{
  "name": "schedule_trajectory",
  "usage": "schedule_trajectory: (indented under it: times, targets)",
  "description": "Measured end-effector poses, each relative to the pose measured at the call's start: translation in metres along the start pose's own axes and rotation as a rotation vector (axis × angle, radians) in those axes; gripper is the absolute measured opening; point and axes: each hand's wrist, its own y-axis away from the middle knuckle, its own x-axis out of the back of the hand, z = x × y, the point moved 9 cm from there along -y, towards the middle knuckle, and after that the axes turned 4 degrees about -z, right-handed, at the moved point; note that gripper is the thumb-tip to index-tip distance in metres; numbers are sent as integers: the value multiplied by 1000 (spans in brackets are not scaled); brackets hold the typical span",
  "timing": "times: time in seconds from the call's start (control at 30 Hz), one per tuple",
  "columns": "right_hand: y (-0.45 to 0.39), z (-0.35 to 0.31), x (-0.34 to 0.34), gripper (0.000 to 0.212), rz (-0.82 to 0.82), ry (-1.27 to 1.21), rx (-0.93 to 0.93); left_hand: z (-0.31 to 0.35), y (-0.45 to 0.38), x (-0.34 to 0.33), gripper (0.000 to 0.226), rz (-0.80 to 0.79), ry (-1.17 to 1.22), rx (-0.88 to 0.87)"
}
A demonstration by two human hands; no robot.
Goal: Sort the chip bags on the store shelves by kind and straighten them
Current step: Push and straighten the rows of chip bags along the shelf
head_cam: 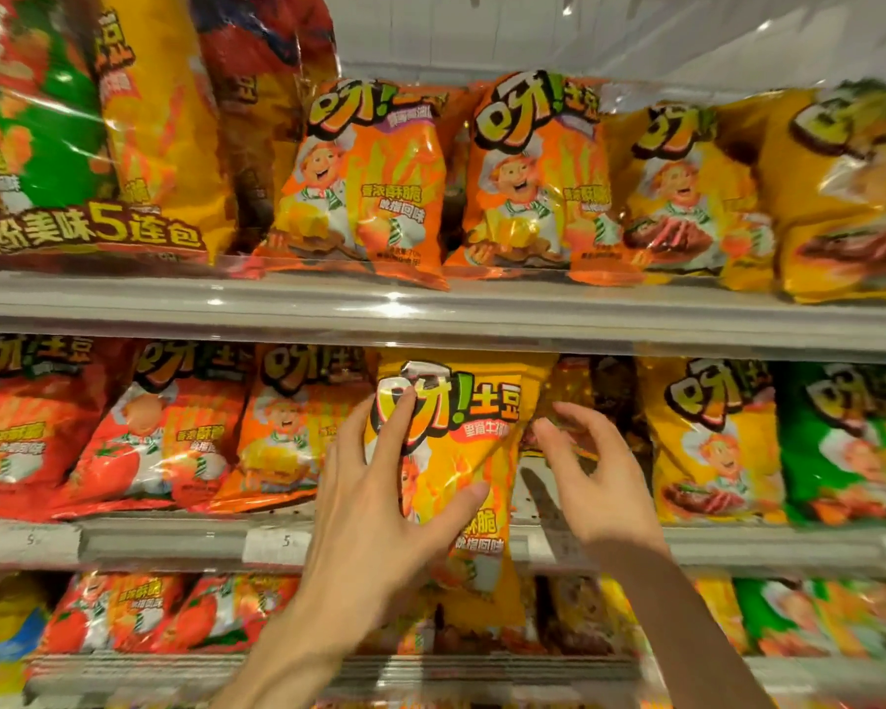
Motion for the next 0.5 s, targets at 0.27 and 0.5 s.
schedule_trajectory:
  times: [0.27, 0.5]
  targets:
    - [-5, 27, 75, 34, 44, 228, 87, 50, -38, -81, 94, -48, -50, 38]
    - [-11, 40, 104, 44, -32, 452, 186, 77, -67, -125, 89, -18, -179, 116]
